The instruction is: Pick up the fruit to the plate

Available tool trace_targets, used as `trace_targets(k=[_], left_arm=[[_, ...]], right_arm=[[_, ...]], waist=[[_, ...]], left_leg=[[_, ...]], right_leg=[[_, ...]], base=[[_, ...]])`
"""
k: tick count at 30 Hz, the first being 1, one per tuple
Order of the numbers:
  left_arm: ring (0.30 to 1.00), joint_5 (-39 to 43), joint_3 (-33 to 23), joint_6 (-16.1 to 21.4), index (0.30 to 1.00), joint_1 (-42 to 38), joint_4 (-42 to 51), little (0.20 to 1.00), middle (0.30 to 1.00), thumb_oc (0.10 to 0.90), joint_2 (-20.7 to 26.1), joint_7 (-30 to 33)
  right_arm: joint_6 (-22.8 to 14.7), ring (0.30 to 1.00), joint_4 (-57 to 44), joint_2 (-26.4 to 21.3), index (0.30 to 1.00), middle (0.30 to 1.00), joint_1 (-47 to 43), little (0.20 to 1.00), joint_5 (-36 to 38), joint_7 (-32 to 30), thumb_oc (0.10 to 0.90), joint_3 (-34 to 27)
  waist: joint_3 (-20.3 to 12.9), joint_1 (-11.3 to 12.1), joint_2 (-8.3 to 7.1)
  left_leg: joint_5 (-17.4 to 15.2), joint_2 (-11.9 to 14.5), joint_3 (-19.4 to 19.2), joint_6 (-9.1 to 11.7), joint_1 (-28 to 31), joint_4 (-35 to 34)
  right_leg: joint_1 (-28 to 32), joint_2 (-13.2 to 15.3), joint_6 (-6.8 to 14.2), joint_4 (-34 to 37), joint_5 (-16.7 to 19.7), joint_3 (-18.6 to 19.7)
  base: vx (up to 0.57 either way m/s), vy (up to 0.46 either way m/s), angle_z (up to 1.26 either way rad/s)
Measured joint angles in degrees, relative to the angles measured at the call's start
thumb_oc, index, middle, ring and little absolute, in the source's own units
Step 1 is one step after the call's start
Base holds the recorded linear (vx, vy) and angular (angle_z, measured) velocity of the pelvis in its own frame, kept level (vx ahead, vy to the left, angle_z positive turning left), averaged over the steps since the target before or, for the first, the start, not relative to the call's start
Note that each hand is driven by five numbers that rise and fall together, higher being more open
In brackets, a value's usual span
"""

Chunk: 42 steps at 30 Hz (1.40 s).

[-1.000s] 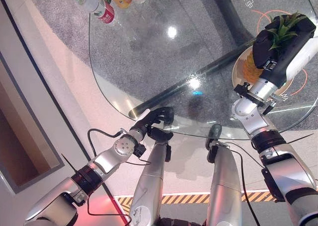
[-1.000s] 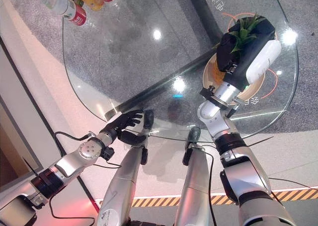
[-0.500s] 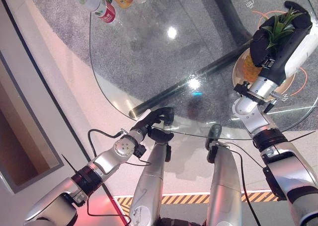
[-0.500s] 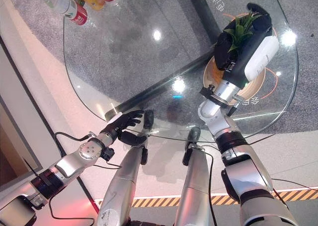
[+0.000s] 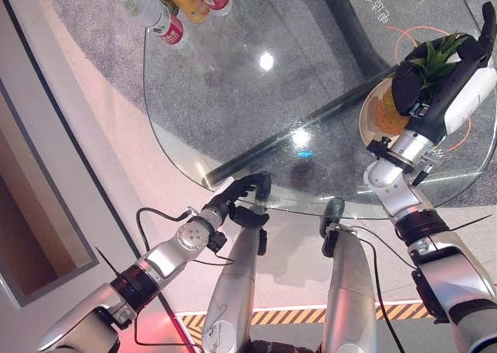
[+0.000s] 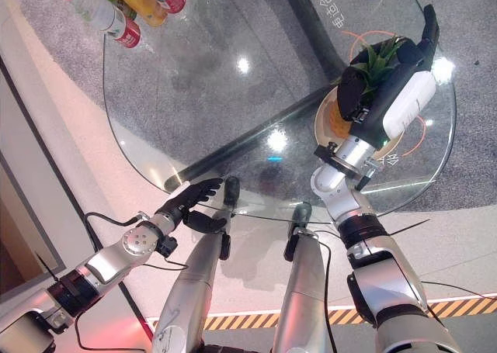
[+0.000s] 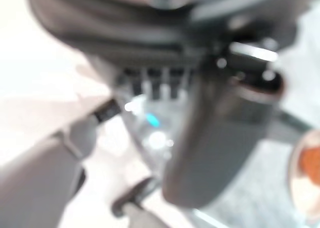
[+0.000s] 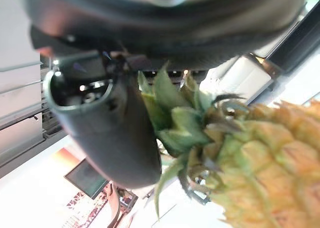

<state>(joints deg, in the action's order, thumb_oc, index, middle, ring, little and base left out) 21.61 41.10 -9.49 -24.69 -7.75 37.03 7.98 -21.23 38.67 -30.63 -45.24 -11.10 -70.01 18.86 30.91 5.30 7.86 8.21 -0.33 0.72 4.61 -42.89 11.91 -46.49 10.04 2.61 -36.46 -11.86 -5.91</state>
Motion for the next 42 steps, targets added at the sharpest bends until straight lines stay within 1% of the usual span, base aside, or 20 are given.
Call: trace_targets(k=[6,11,14,18,25,28,31,36,42], left_arm=[[0.900,-0.27,-4.00,0.01,0.900,2.56,0.60,0.900,0.900,0.800,0.08,-0.21],[0.900,-1.26,-5.60,0.01,0.900,4.09,2.12,0.900,0.900,0.800,0.60,-1.14],[0.900,-1.27,-5.98,0.08,0.900,4.72,2.28,0.900,0.900,0.800,0.61,-1.75],[0.900,-1.27,-5.98,0.06,0.900,4.86,2.27,0.900,0.900,0.800,0.61,-2.57],[0.900,-1.30,-6.24,-0.03,0.900,4.93,2.27,0.900,0.900,0.800,0.61,-2.59],[0.900,-1.32,-6.40,-0.15,0.900,5.15,2.29,0.900,0.900,0.800,0.62,-2.71],[0.900,-2.21,-6.66,-0.18,0.900,5.36,2.30,0.900,0.900,0.800,0.62,-2.74],[0.900,-2.52,-8.54,-0.18,0.900,7.37,2.85,0.900,0.900,0.800,0.56,-3.12],[0.900,-2.70,-9.22,-0.24,0.900,8.10,3.17,0.900,0.900,0.800,0.54,-3.96]], right_arm=[[2.31,0.900,-5.14,0.10,0.900,0.900,4.83,0.900,-0.23,-0.27,0.800,-1.13],[3.01,0.900,-8.70,-0.01,0.900,0.900,7.65,0.900,-1.40,-0.33,0.800,-2.34],[3.22,0.900,-8.90,-0.06,0.900,0.900,8.62,0.900,-2.20,-0.32,0.800,-2.47],[3.26,0.900,-9.21,-0.05,0.900,0.900,8.99,0.900,-2.50,-0.32,0.800,-2.50],[3.42,0.900,-12.78,-0.04,0.900,0.900,9.63,0.900,-2.56,-0.31,0.800,-2.54],[3.61,0.900,-13.12,0.00,0.900,0.900,10.92,0.900,-3.53,-0.31,0.800,-2.59],[3.84,0.900,-15.73,-0.03,0.900,0.900,12.29,0.900,-5.02,-0.30,0.800,-2.67],[3.94,0.900,-21.82,-0.08,0.900,0.900,14.20,0.900,-8.24,-0.11,0.800,-2.96],[3.92,0.900,-25.08,-0.01,0.900,0.900,16.30,0.900,-10.25,1.33,0.800,-3.11]], waist=[[0.02,-0.78,-0.03],[0.02,-1.24,-0.04],[0.03,-1.62,-0.05],[0.04,-1.63,-0.07],[0.09,-1.59,-0.17],[0.12,-1.57,-0.27],[0.12,-1.66,-0.30],[0.14,-2.28,-0.54],[0.20,-2.32,-0.98]], left_leg=[[-0.05,-0.03,-0.12,-0.32,2.07,-0.30],[-0.10,0.06,-0.12,-0.42,3.35,-0.96],[-0.10,0.14,-0.12,-0.48,3.92,-1.00],[-0.12,0.17,-0.10,-0.56,3.95,-0.95],[-0.11,0.17,-0.07,-0.57,4.05,-0.86],[-0.17,0.14,-0.06,-0.64,5.11,-0.86],[-0.41,0.15,-0.05,-0.94,5.70,-0.93],[-0.70,0.21,-0.05,-0.87,5.88,-0.87],[-0.50,0.21,-0.06,-1.11,7.12,-0.89]], right_leg=[[2.53,0.00,0.35,1.19,0.26,-0.03],[3.68,-0.12,0.45,1.68,0.33,-0.06],[4.27,-0.16,0.46,1.78,0.33,-0.16],[4.39,-0.20,0.48,1.78,0.34,-0.19],[4.60,-0.19,0.55,1.75,0.39,-0.23],[5.73,-0.18,0.57,1.94,0.36,-0.26],[6.32,-0.18,0.57,1.96,0.35,-0.28],[6.54,-0.26,0.53,2.00,0.30,-0.28],[7.98,-0.31,0.59,2.45,0.34,-0.32]], base=[[0.00,0.000,0.00],[0.00,0.000,0.00],[0.00,0.000,0.00],[0.01,-0.015,0.00],[0.01,-0.002,0.00],[0.01,-0.003,0.00],[0.01,-0.002,0.00],[0.02,-0.001,0.00],[0.00,0.000,0.00]])
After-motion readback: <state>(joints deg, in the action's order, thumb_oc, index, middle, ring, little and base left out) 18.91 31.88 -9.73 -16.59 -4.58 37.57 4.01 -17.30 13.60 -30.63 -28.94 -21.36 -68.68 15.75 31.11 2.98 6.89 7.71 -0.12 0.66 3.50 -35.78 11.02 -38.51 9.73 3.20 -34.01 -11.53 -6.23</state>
